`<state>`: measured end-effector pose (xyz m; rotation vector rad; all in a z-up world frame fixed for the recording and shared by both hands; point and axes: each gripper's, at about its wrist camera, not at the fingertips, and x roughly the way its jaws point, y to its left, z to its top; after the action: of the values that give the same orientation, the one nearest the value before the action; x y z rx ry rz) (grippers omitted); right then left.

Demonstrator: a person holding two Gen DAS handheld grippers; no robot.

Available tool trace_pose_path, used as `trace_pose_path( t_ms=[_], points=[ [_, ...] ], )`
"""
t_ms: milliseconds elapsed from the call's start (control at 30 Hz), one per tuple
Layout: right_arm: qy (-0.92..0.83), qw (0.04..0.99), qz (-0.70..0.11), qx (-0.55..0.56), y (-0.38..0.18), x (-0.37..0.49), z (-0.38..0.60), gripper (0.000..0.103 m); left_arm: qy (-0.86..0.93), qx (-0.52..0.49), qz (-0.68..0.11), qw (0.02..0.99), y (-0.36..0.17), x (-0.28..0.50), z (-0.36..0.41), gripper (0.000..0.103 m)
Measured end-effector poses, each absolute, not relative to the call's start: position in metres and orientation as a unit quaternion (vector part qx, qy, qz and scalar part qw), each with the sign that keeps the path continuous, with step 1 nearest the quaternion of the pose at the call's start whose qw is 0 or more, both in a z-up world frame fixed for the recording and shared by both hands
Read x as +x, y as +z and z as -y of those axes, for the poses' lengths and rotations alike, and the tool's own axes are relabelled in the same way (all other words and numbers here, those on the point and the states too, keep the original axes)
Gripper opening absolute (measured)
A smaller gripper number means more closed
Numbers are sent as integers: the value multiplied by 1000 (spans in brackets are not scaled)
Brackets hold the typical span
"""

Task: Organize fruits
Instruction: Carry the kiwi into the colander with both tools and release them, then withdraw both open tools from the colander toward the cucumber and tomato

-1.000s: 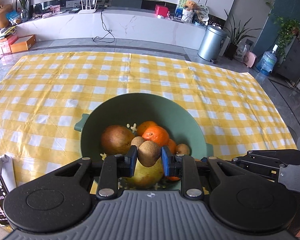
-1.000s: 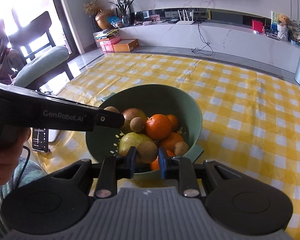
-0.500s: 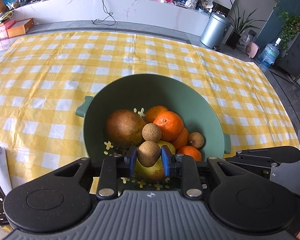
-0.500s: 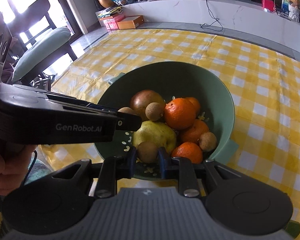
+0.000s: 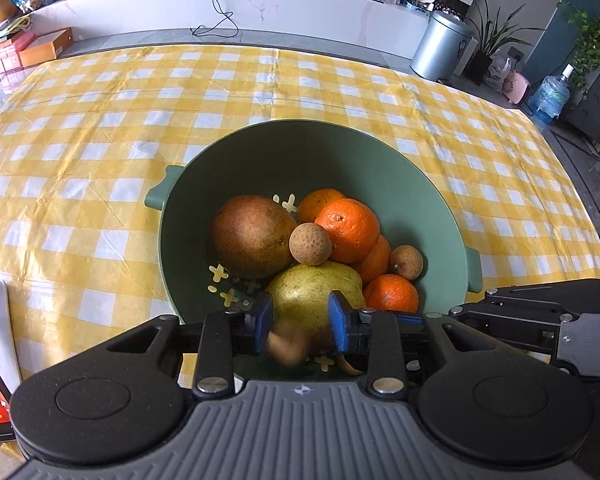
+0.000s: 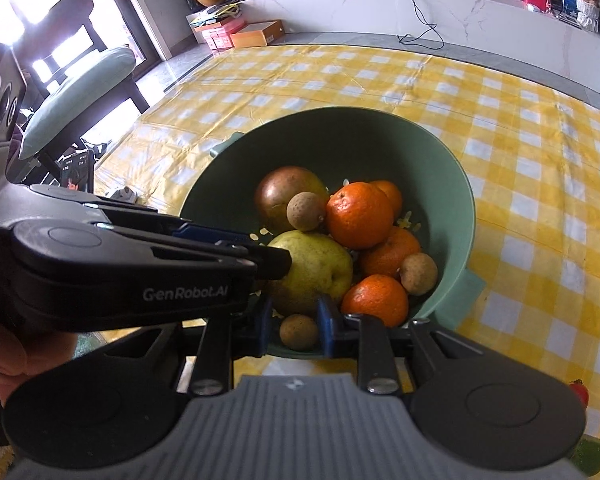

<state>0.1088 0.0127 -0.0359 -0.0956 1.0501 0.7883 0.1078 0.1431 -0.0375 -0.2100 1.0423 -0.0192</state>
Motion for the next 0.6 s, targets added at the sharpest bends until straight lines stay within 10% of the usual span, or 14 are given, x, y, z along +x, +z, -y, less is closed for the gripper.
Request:
trace_pose_path(
  t_ms=[600],
  points=[
    [317, 859, -400, -39, 7, 90, 40, 60, -6, -94, -414, 905, 7, 86, -119, 65]
  ],
)
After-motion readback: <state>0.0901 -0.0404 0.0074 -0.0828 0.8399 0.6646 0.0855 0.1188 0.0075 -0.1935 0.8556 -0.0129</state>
